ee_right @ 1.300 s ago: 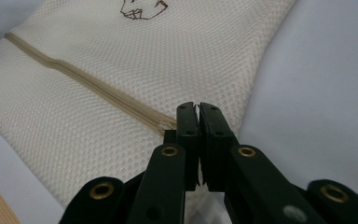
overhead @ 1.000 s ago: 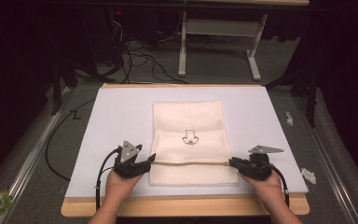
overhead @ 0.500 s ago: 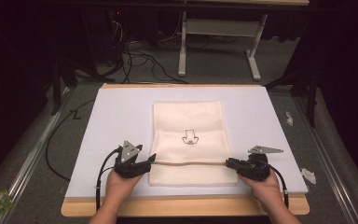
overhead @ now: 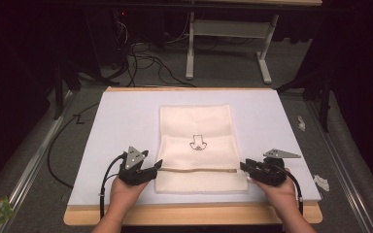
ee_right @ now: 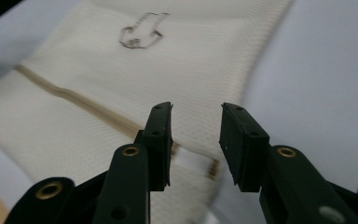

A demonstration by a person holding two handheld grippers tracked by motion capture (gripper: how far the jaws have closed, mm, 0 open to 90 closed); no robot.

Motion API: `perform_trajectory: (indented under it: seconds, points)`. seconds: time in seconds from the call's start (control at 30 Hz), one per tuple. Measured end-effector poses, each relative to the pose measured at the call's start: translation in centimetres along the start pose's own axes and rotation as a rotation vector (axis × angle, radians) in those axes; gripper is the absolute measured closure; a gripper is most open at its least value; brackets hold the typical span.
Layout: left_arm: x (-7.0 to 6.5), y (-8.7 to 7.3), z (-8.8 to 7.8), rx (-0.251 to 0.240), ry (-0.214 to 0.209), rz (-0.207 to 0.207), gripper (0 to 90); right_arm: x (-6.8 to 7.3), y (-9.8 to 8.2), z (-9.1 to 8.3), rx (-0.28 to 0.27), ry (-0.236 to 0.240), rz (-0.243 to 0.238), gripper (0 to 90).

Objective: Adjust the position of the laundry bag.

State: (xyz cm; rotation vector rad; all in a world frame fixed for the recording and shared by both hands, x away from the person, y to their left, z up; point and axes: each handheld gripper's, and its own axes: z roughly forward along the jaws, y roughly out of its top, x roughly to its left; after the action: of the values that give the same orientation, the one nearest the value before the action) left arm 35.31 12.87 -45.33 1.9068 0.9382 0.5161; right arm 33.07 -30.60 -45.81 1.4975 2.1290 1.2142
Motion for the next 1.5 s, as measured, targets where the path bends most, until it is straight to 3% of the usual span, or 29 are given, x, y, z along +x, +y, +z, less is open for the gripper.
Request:
perform_trajectory:
  seconds: [0.03, 0.07, 0.13, 0.3, 0.4, 0.5, 0.63, 0.77, 0.8, 0.83, 0.87, 0.9, 1.0, 1.2, 1.5]
  points:
    - [-0.1, 0.0, 0.0, 0.000, -0.002, 0.002, 36.1, -0.4, -0.1, 0.1, 0.010, -0.016, 0.003, 63.2]
    - [-0.4, 0.1, 0.0, 0.000, -0.009, 0.007, 36.2, -1.0, -0.3, 0.5, 0.027, -0.009, 0.039, 62.6]
    - [-0.5, 0.2, 0.1, -0.001, -0.013, 0.007, 36.4, -1.3, -0.5, 1.0, 0.043, 0.015, 0.056, 60.9]
    - [-1.2, 0.2, 0.4, 0.010, -0.037, 0.017, 36.5, -1.0, -0.7, 1.6, 0.077, 0.039, 0.044, 60.8]
    - [-1.8, 0.3, 0.6, 0.016, -0.052, 0.031, 36.5, -0.5, -1.0, 1.8, 0.091, 0.034, 0.016, 66.6]
    - [-2.1, 0.3, 0.6, 0.017, -0.059, 0.035, 36.5, -0.6, -1.0, 1.9, 0.094, 0.049, 0.017, 69.9]
    - [-2.6, 0.3, 0.8, 0.018, -0.072, 0.046, 36.5, -0.9, -0.9, 1.9, 0.107, 0.067, 0.058, 74.0]
    - [-3.1, 0.4, 0.7, 0.015, -0.089, 0.046, 36.5, -0.1, -1.1, 1.9, 0.102, 0.016, -0.012, 74.1]
    - [-3.4, 0.5, 0.6, 0.010, -0.107, 0.030, 36.5, 0.2, -1.1, 1.9, 0.103, 0.001, -0.038, 74.4]
    - [-3.4, 0.5, 0.6, 0.010, -0.107, 0.030, 36.5, 0.2, -1.1, 1.9, 0.103, 0.001, -0.038, 74.4]
    - [-3.6, 0.5, 0.6, 0.006, -0.121, 0.026, 36.5, 0.5, -1.1, 1.9, 0.107, -0.019, -0.077, 76.9]
    - [-4.0, 0.4, 0.6, -0.001, -0.146, 0.014, 36.5, 0.6, -1.1, 1.9, 0.108, -0.016, -0.077, 79.1]
    - [-4.5, 0.5, 0.8, 0.003, -0.171, 0.014, 36.8, 0.7, -1.0, 1.9, 0.117, -0.009, -0.085, 84.0]
    - [-6.0, 1.1, 1.6, 0.014, -0.243, 0.040, 38.7, 0.8, -0.7, 1.6, 0.103, 0.003, -0.088, 85.3]
    - [-8.0, 1.5, 2.6, 0.027, -0.275, 0.049, 39.9, 1.0, 0.0, 0.3, 0.020, 0.037, -0.101, 85.4]
